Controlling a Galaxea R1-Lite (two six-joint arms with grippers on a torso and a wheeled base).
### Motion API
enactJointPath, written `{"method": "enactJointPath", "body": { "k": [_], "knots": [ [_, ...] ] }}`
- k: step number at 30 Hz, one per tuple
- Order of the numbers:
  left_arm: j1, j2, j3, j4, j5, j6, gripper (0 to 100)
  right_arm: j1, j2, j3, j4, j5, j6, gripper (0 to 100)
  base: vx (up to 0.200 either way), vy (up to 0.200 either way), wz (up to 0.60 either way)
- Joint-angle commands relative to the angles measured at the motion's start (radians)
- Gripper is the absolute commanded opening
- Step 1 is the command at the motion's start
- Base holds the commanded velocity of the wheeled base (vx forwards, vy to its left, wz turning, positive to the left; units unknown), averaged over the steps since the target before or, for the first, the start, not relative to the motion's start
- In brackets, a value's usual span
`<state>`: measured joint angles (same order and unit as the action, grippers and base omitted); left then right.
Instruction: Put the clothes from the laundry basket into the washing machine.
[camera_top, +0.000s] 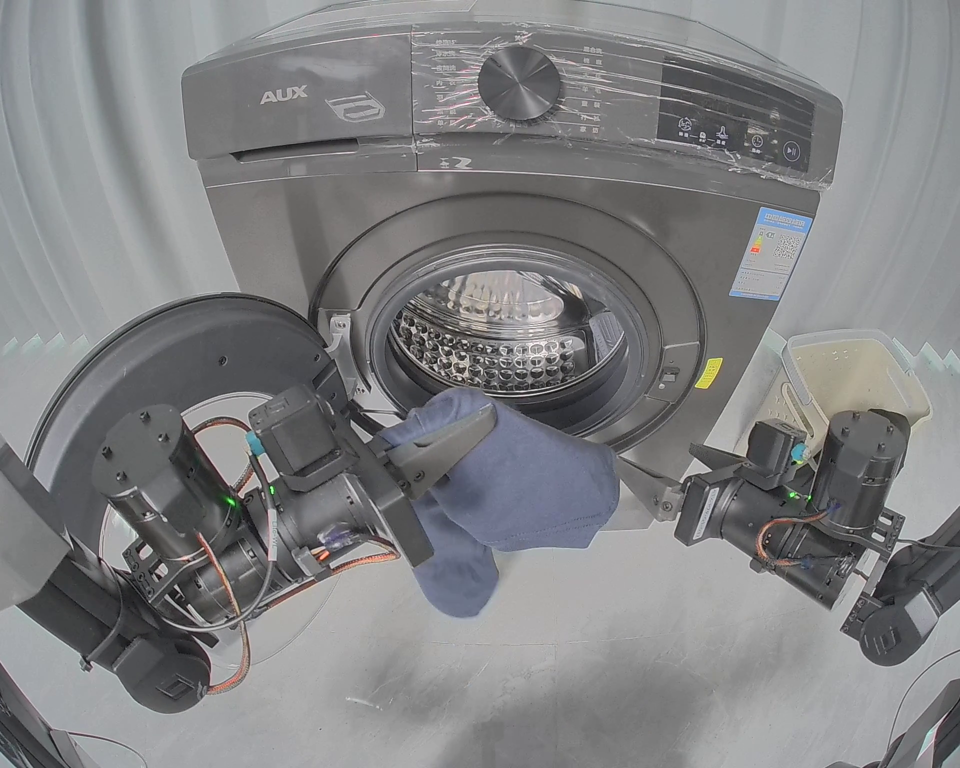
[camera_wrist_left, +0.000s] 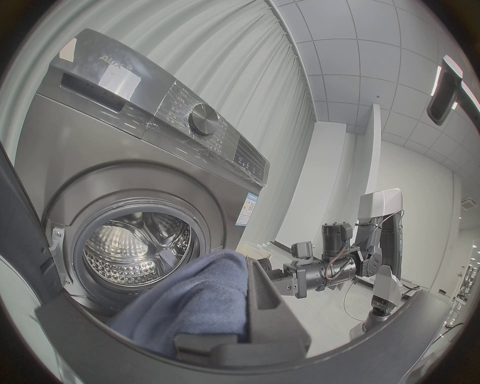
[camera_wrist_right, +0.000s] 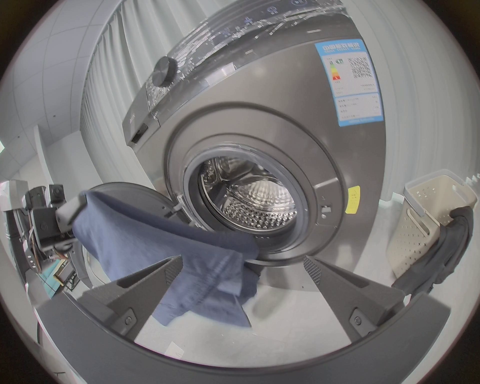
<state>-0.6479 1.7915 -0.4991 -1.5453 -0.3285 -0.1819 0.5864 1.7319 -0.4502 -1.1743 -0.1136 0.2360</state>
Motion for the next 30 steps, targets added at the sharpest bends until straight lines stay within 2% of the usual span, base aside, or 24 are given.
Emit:
{"method": "enactJointPath", "body": {
  "k": [1, 6, 11, 12, 22, 27, 30],
  "knots": [
    [0.022, -0.012, -0.007, 0.001, -0.001, -0.002, 0, -0.039, 0.000, 0.044, 0.001, 0.002, -0.001, 100, 0.000, 0.000, 0.00],
    [0.037, -0.011, -0.029, 0.001, -0.003, -0.004, 0, -0.048, 0.018, 0.081, -0.001, 0.025, -0.003, 100, 0.000, 0.000, 0.00],
    [0.037, -0.011, -0.041, 0.001, -0.003, -0.005, 0, -0.019, 0.054, 0.140, -0.007, 0.038, -0.004, 100, 0.000, 0.000, 0.00],
    [0.037, -0.009, -0.042, 0.001, -0.001, -0.005, 0, 0.007, 0.077, 0.156, -0.013, 0.055, -0.010, 100, 0.000, 0.000, 0.00],
    [0.036, -0.007, -0.039, 0.001, -0.003, -0.004, 0, 0.082, 0.176, 0.110, -0.090, 0.080, -0.007, 100, 0.000, 0.000, 0.00],
    [0.031, -0.012, -0.035, -0.001, -0.003, -0.004, 0, 0.092, 0.235, 0.091, -0.170, 0.089, -0.009, 100, 0.000, 0.000, 0.00],
    [0.027, -0.014, -0.032, -0.001, -0.001, -0.002, 0, 0.093, 0.299, 0.087, -0.274, 0.121, -0.017, 100, 0.000, 0.000, 0.00]
  ]
}}
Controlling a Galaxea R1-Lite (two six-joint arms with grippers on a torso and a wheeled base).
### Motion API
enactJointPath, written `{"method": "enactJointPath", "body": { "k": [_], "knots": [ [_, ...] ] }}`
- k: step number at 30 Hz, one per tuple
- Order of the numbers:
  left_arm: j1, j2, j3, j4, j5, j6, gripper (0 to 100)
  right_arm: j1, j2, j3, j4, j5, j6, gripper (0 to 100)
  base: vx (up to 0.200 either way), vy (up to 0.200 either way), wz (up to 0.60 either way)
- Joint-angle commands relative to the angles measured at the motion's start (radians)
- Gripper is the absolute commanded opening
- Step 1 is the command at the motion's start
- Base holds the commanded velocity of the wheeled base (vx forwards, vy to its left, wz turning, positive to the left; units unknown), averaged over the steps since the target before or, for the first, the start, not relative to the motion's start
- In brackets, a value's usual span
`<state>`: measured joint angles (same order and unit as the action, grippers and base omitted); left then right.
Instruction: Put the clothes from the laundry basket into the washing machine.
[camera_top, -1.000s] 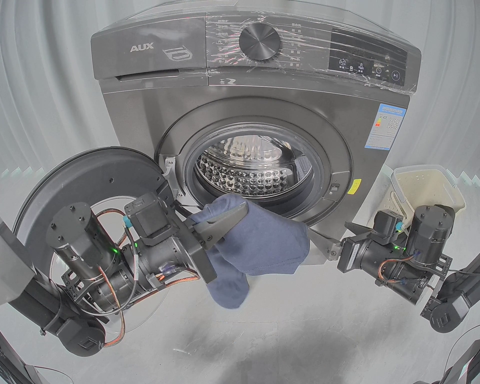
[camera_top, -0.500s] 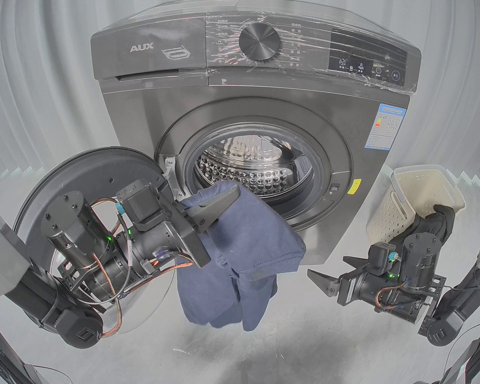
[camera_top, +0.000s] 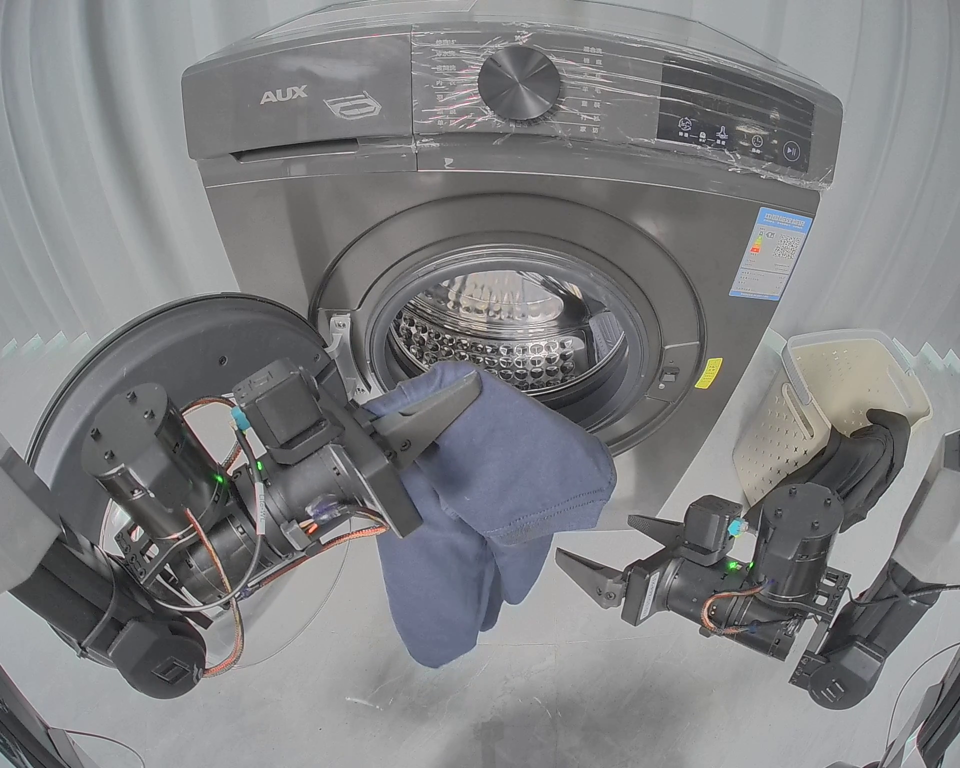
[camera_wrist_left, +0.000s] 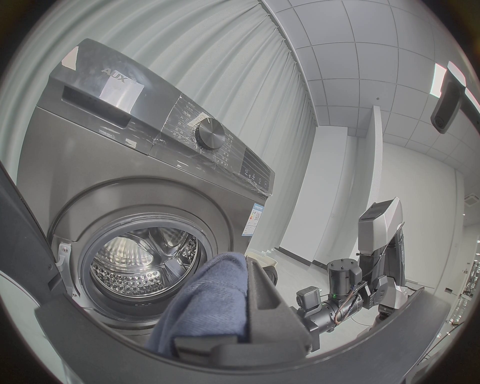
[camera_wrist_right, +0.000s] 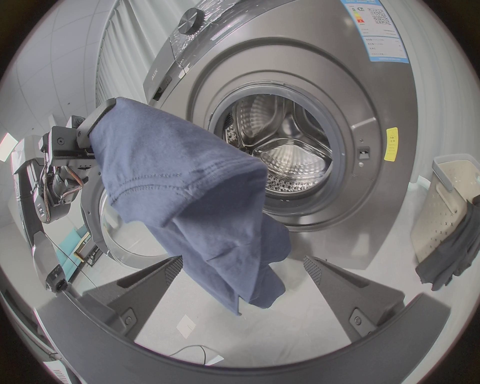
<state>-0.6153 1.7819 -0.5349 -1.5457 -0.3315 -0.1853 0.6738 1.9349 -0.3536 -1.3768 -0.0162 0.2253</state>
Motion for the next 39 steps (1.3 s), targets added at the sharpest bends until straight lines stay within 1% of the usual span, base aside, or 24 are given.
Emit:
{"method": "enactJointPath", "body": {
  "k": [1, 3, 6, 7, 8, 13, 15, 16, 17, 22, 29, 33, 39],
  "knots": [
    [-0.006, -0.004, 0.003, -0.001, 0.000, 0.001, 0, 0.006, 0.113, -0.010, -0.099, 0.030, -0.007, 100, 0.000, 0.000, 0.00],
    [-0.007, -0.004, 0.003, -0.001, 0.000, 0.001, 0, 0.006, 0.147, -0.011, -0.151, 0.038, -0.009, 100, 0.000, 0.000, 0.00],
    [-0.007, -0.004, 0.003, -0.001, 0.000, 0.001, 0, 0.004, 0.168, -0.022, -0.162, 0.056, -0.015, 100, 0.000, 0.000, 0.00],
    [-0.007, -0.004, 0.003, -0.001, 0.000, 0.001, 0, 0.004, 0.168, -0.022, -0.162, 0.056, -0.015, 100, 0.000, 0.000, 0.00],
    [-0.007, -0.006, 0.003, -0.001, 0.000, 0.001, 0, 0.004, 0.174, -0.036, -0.162, 0.071, -0.017, 100, 0.000, 0.000, 0.00],
    [-0.007, -0.006, 0.003, -0.001, 0.000, 0.001, 0, 0.003, 0.213, -0.100, -0.162, 0.091, -0.018, 100, 0.000, 0.000, 0.00],
    [-0.007, -0.006, 0.003, -0.001, 0.000, 0.001, 0, 0.003, 0.217, -0.107, -0.162, 0.096, -0.018, 100, 0.000, 0.000, 0.00],
    [-0.007, -0.009, 0.004, -0.001, 0.000, 0.001, 0, -0.003, 0.245, -0.142, -0.162, 0.119, -0.021, 100, 0.000, 0.000, 0.00],
    [-0.007, -0.009, 0.004, -0.001, 0.000, 0.001, 0, -0.005, 0.257, -0.160, -0.162, 0.122, -0.021, 100, 0.000, 0.000, 0.00],
    [-0.009, -0.012, 0.006, -0.001, 0.000, 0.001, 0, -0.010, 0.294, -0.238, -0.162, 0.125, -0.021, 100, 0.000, 0.000, 0.00],
    [-0.014, -0.032, 0.010, -0.001, -0.001, 0.000, 0, -0.010, 0.317, -0.301, -0.163, 0.128, -0.020, 100, 0.000, 0.000, 0.00],
    [-0.014, -0.036, 0.010, -0.001, -0.003, -0.002, 0, -0.005, 0.322, -0.317, -0.165, 0.127, -0.018, 100, 0.000, 0.000, 0.00],
    [-0.012, -0.035, 0.009, -0.001, -0.003, -0.002, 0, 0.004, 0.320, -0.303, -0.165, 0.130, -0.014, 100, 0.000, 0.000, 0.00]
  ]
}}
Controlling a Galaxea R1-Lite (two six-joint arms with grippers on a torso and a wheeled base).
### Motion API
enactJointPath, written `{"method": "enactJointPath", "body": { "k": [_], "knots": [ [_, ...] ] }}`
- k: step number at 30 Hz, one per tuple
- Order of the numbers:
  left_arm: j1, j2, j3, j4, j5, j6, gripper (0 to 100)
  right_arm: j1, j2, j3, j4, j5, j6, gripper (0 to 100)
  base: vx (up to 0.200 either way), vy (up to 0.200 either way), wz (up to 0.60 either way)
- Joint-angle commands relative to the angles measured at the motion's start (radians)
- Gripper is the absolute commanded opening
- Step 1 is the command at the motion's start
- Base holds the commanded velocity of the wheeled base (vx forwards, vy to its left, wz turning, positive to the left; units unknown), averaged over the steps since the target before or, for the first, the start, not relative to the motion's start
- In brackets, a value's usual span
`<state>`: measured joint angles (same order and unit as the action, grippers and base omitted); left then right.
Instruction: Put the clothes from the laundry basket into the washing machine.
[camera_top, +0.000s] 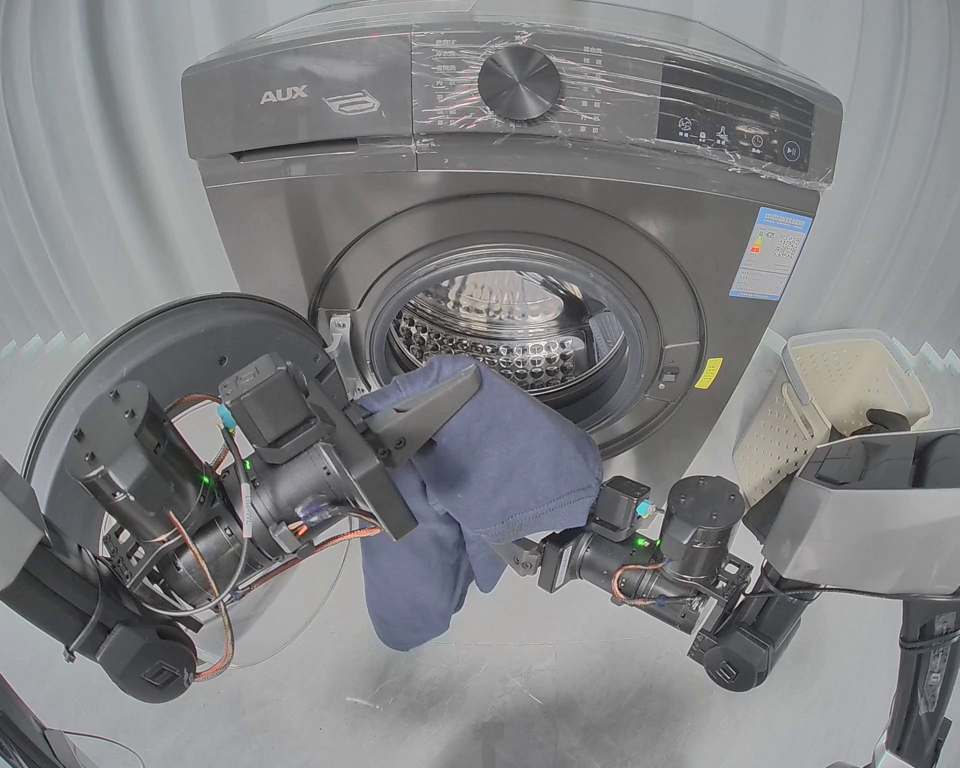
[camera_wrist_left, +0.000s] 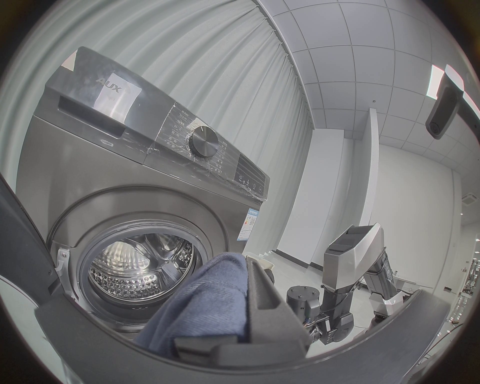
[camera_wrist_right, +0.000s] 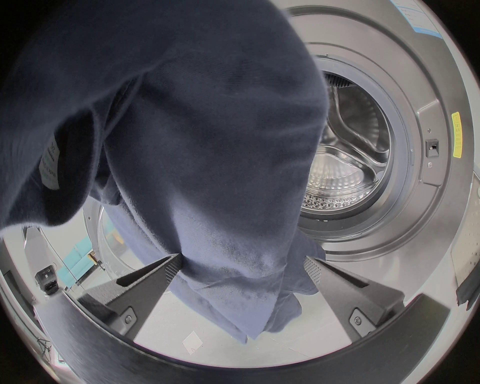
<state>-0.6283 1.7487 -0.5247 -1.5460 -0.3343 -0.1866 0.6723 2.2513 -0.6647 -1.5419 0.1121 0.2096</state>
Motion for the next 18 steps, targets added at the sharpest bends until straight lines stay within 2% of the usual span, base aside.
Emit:
{"method": "enactJointPath", "body": {
  "k": [1, 7, 12, 16, 17, 18],
  "knots": [
    [0.002, -0.002, -0.003, 0.000, 0.000, -0.001, 0, 0.007, -0.002, 0.011, 0.000, 0.004, 0.004, 100, 0.000, 0.000, 0.00],
    [0.002, -0.002, -0.003, 0.000, 0.000, -0.001, 0, 0.013, -0.004, 0.005, -0.001, 0.063, 0.005, 100, 0.000, 0.000, 0.00],
    [0.006, -0.002, -0.005, 0.000, 0.000, -0.002, 0, 0.032, 0.002, -0.007, -0.004, 0.069, 0.005, 100, 0.000, 0.000, 0.00],
    [0.006, -0.002, -0.006, 0.000, 0.001, -0.017, 0, 0.038, 0.001, -0.015, -0.006, 0.069, 0.004, 100, 0.000, 0.000, 0.00],
    [0.007, -0.002, -0.006, -0.002, 0.001, -0.017, 0, 0.042, -0.004, -0.013, -0.007, 0.069, 0.004, 0, 0.000, 0.000, 0.00],
    [0.009, -0.002, -0.006, 0.000, 0.001, -0.019, 0, 0.044, -0.009, -0.010, -0.007, 0.069, 0.004, 0, 0.000, 0.000, 0.00]
  ]
}}
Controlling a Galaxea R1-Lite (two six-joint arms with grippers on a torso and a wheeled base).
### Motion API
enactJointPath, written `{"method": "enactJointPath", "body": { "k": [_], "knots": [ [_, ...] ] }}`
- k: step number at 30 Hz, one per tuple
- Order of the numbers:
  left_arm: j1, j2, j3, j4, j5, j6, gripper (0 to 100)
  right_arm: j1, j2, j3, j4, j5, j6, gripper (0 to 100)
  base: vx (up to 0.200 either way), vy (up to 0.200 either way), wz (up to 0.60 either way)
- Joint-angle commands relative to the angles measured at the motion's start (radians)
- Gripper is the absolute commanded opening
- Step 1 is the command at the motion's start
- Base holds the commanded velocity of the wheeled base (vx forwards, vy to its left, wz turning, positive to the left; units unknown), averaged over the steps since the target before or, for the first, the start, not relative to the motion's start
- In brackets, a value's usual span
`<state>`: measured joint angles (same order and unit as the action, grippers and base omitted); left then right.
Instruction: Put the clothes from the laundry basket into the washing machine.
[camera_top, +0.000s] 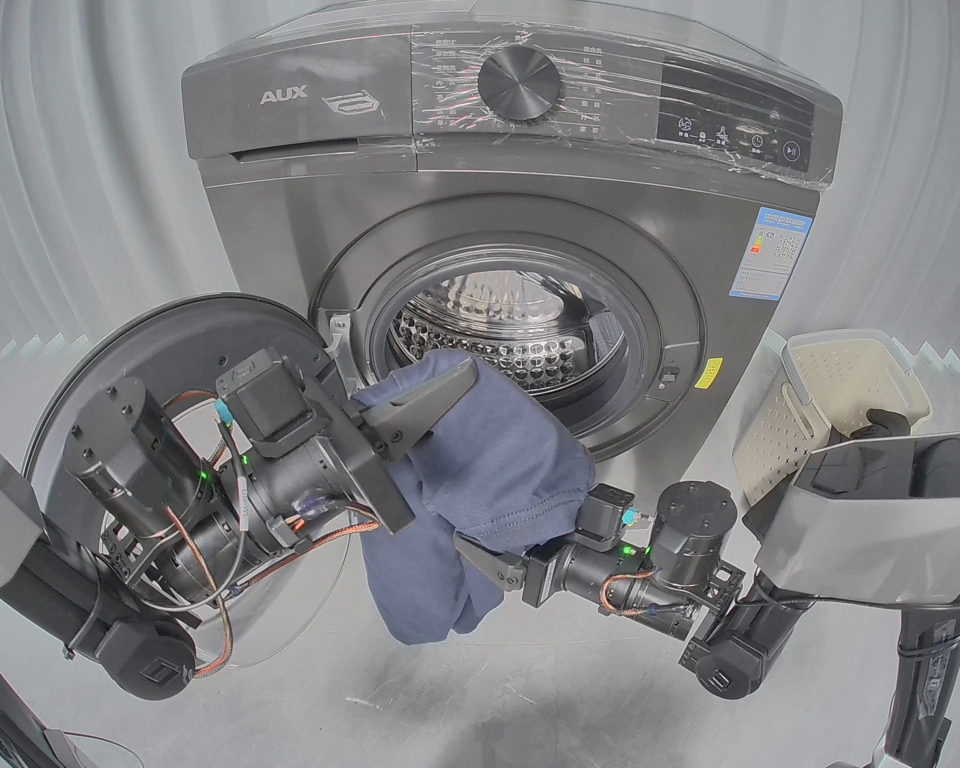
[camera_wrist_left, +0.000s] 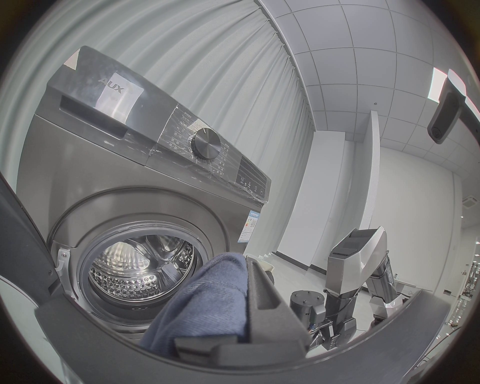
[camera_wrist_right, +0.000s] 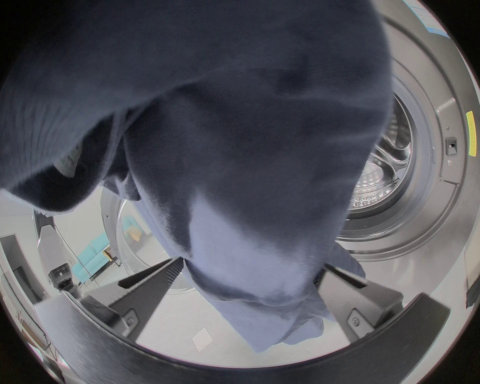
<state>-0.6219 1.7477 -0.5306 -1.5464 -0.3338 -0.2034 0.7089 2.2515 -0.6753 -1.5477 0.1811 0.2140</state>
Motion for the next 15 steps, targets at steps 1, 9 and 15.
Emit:
{"method": "enactJointPath", "body": {
  "k": [1, 9, 15],
  "knots": [
    [0.004, 0.000, 0.000, 0.000, 0.001, -0.002, 0, 0.011, -0.013, 0.003, -0.002, -0.002, -0.001, 0, 0.000, 0.000, 0.00],
    [0.008, 0.006, 0.003, 0.000, 0.002, -0.004, 0, 0.012, -0.130, 0.086, 0.004, -0.015, -0.004, 0, 0.000, 0.000, 0.00],
    [0.008, 0.009, 0.006, 0.000, 0.004, -0.017, 0, -0.014, -0.237, 0.180, 0.009, -0.089, -0.019, 0, 0.000, 0.000, 0.00]
  ]
}}
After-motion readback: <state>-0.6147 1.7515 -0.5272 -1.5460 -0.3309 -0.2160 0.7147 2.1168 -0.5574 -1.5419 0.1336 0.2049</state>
